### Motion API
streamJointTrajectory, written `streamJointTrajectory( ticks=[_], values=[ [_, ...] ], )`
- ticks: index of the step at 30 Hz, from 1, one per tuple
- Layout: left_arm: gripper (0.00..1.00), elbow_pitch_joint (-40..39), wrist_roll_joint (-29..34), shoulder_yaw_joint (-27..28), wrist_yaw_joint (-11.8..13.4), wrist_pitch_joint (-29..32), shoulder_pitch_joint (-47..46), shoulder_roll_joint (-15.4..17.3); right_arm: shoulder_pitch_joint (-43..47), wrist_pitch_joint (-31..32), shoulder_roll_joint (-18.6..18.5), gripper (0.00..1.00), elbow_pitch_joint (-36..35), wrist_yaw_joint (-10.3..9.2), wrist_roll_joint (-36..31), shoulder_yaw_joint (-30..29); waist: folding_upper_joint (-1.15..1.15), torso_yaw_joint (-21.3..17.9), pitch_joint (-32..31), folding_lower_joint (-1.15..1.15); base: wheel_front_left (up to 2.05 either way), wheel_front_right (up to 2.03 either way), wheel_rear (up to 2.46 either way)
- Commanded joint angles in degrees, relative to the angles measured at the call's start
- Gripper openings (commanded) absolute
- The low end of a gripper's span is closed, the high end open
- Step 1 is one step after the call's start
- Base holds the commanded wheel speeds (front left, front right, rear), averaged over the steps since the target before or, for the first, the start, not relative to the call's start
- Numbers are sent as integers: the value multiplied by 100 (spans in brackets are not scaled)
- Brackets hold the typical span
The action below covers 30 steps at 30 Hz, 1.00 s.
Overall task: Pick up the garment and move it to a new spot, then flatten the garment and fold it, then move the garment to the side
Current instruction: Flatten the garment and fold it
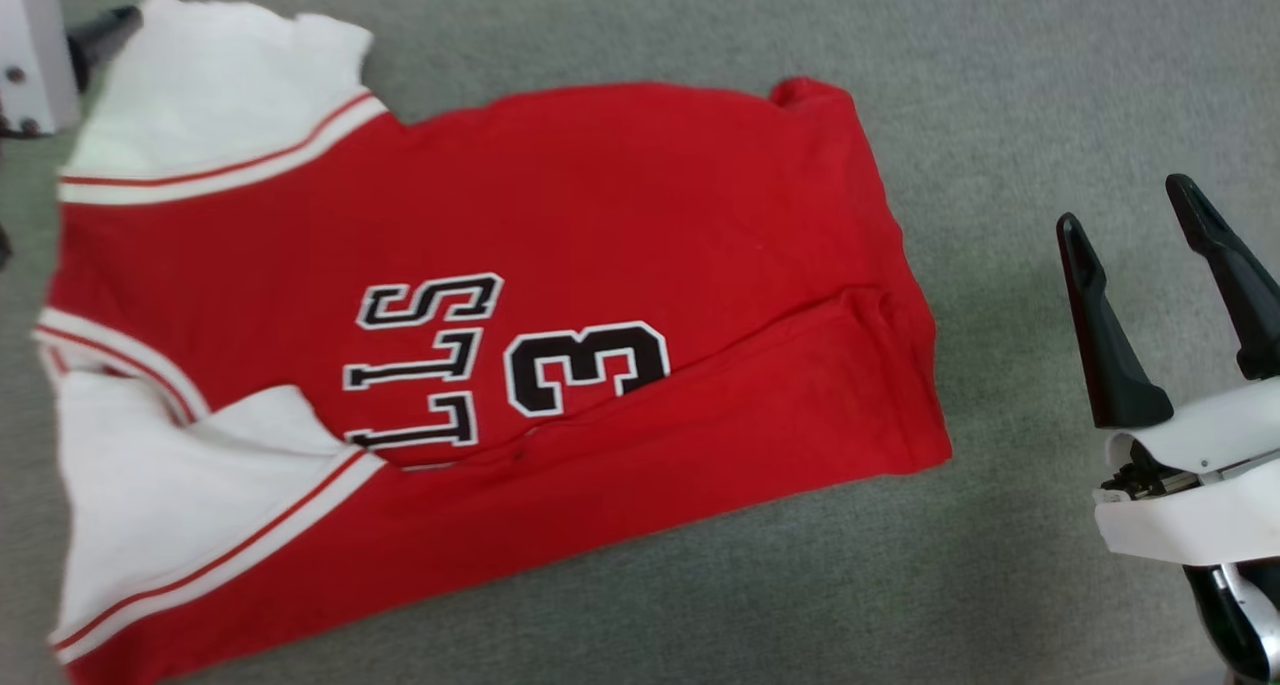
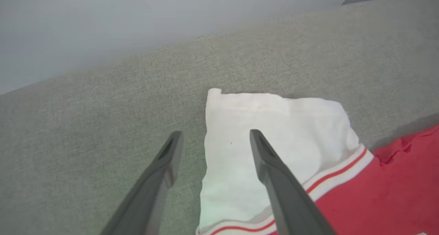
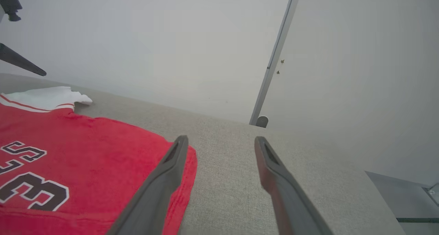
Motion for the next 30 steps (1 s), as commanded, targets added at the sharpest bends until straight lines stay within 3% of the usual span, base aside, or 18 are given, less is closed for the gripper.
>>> streamJointTrajectory(
  ticks=[1,14,21,22,23,30],
  values=[
    [100,68,14,-17,-15,80,-80,-1,-33,5,37,100,-5,-7,8,9,0,-256,322,0,0,0,0],
    [100,979,254,-412,92,1124,-626,-151,-195,40,134,100,53,-7,166,101,0,-394,610,0,0,0,0],
    [100,1396,91,-406,403,1608,-685,-474,-238,124,132,100,37,-7,288,38,0,-433,704,0,0,0,0],
    [21,1408,118,-434,416,1657,-686,-528,-228,161,139,100,46,-7,295,23,0,-424,715,0,0,0,0],
    [0,1424,110,-433,449,1648,-704,-559,-229,176,140,100,39,-7,305,13,0,-416,729,0,0,0,0],
    [0,1397,144,-477,388,1648,-864,-680,-366,509,110,100,-4,-7,543,37,0,-273,697,0,0,0,0]
  ],
)
